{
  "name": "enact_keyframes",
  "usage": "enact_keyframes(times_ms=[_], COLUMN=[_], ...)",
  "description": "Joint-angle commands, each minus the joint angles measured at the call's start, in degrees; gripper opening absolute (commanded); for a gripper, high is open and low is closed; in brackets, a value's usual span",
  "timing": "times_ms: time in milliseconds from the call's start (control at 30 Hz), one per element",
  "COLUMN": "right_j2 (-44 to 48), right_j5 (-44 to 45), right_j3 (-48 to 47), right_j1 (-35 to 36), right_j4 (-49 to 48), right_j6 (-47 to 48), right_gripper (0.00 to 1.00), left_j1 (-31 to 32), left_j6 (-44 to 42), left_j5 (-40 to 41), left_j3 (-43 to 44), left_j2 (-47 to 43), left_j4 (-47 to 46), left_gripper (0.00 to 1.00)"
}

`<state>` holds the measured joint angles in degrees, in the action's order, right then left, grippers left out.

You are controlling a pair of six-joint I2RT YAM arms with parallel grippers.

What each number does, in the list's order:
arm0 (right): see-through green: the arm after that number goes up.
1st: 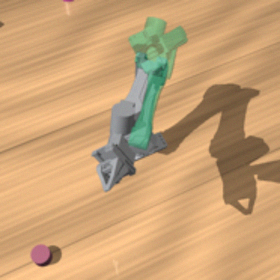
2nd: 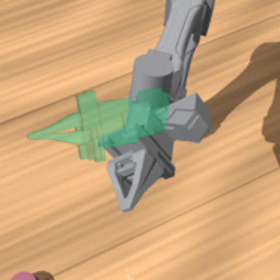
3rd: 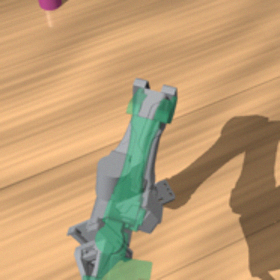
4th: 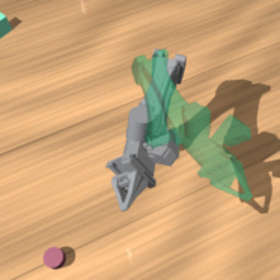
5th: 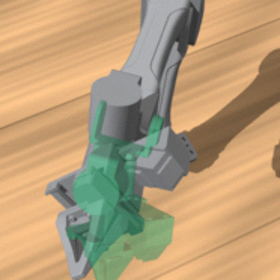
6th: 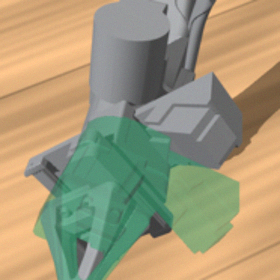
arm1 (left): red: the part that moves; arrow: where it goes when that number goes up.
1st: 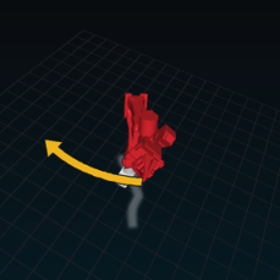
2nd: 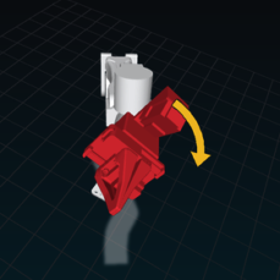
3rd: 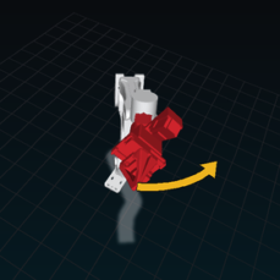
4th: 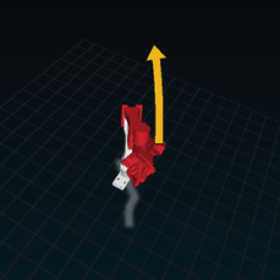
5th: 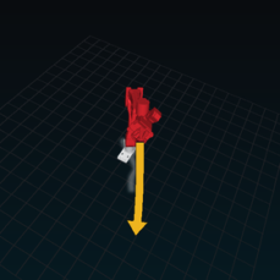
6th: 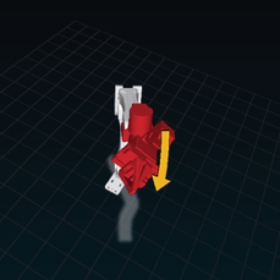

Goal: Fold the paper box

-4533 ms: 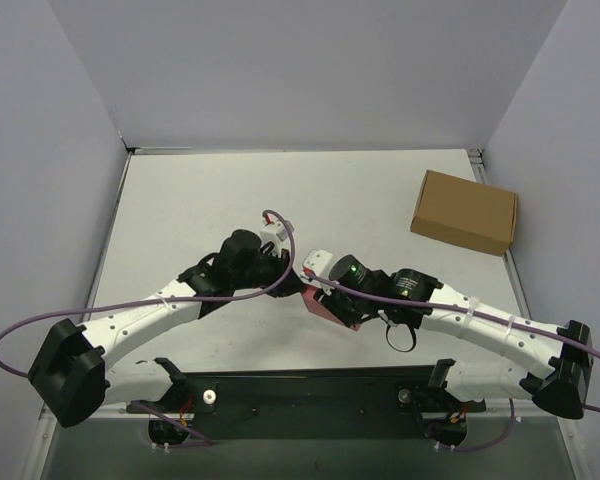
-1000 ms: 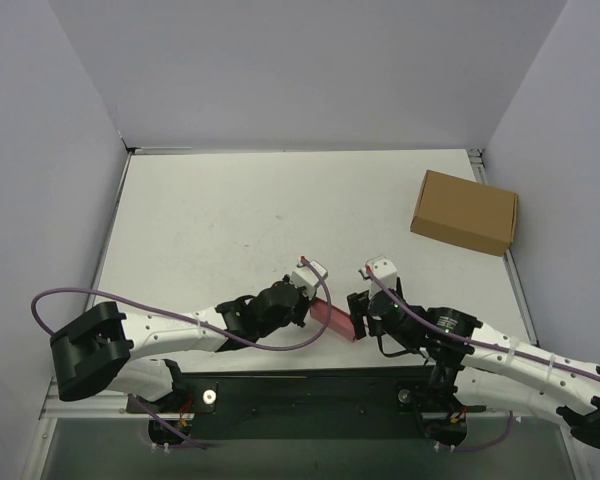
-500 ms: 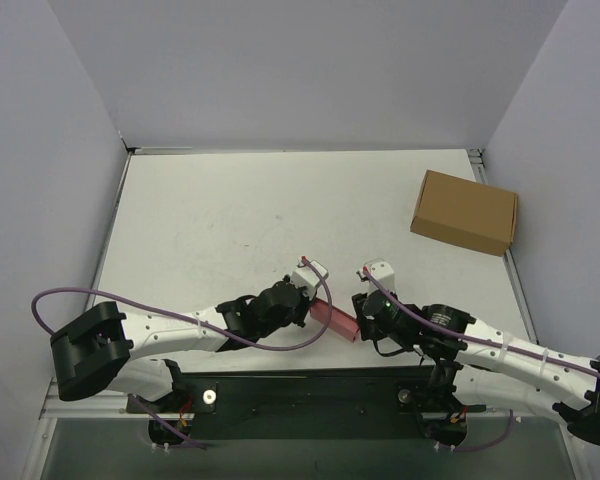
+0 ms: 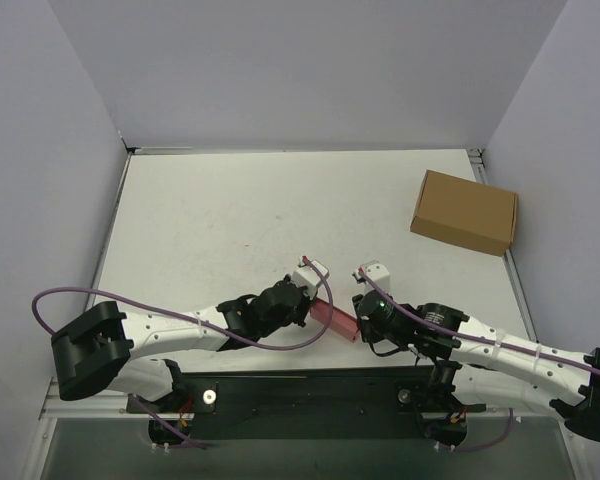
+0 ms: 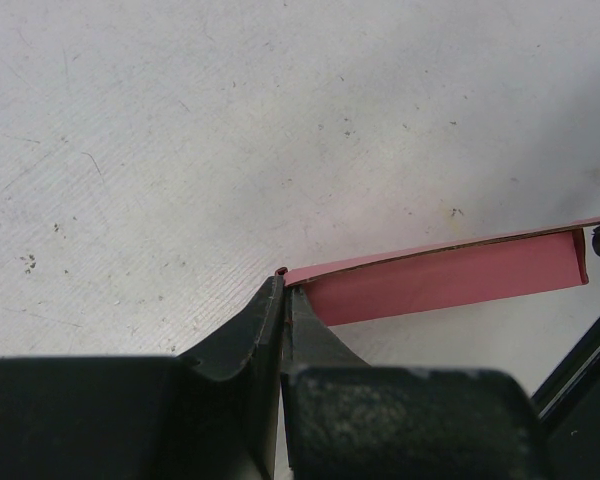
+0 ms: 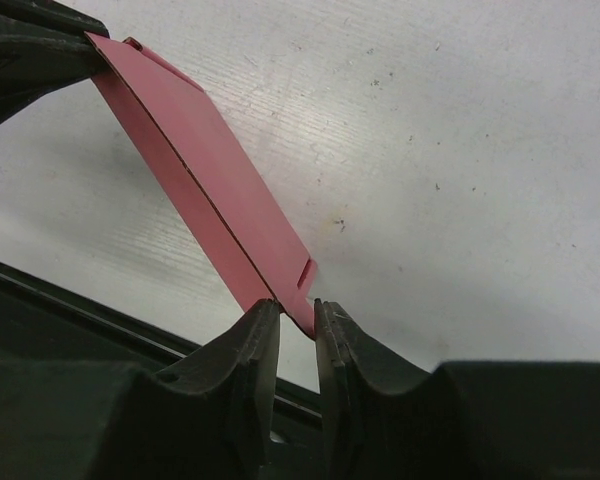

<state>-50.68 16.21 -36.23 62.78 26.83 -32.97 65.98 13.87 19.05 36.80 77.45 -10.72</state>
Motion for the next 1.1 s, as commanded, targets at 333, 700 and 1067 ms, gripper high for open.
enact_keyframes(times_ms=[333,700,1067], right_j2=[-2.3,-3.3,-4.5], right_j5=[1.2,1.7,2.7], right_j3=[-3.5,-3.3,-4.3], right_j1=[0.5,0.5,0.5], right_j4=[4.8,5.9,6.2], right_j6=[-4.6,-5.6,-8.6], right_gripper=[0.18,0.20,0.04], left_j1=[0.6,0.6,0.6], left_j6=[-0.1,-0.1,0.7], left_j5=[-1.5,-1.6,-1.3], left_j3=[-1.6,-1.5,-1.3], left_j2=[2.8,2.5,2.7], left_j4=[14.1,14.4,14.5], left_gripper=[0.00,0.00,0.00])
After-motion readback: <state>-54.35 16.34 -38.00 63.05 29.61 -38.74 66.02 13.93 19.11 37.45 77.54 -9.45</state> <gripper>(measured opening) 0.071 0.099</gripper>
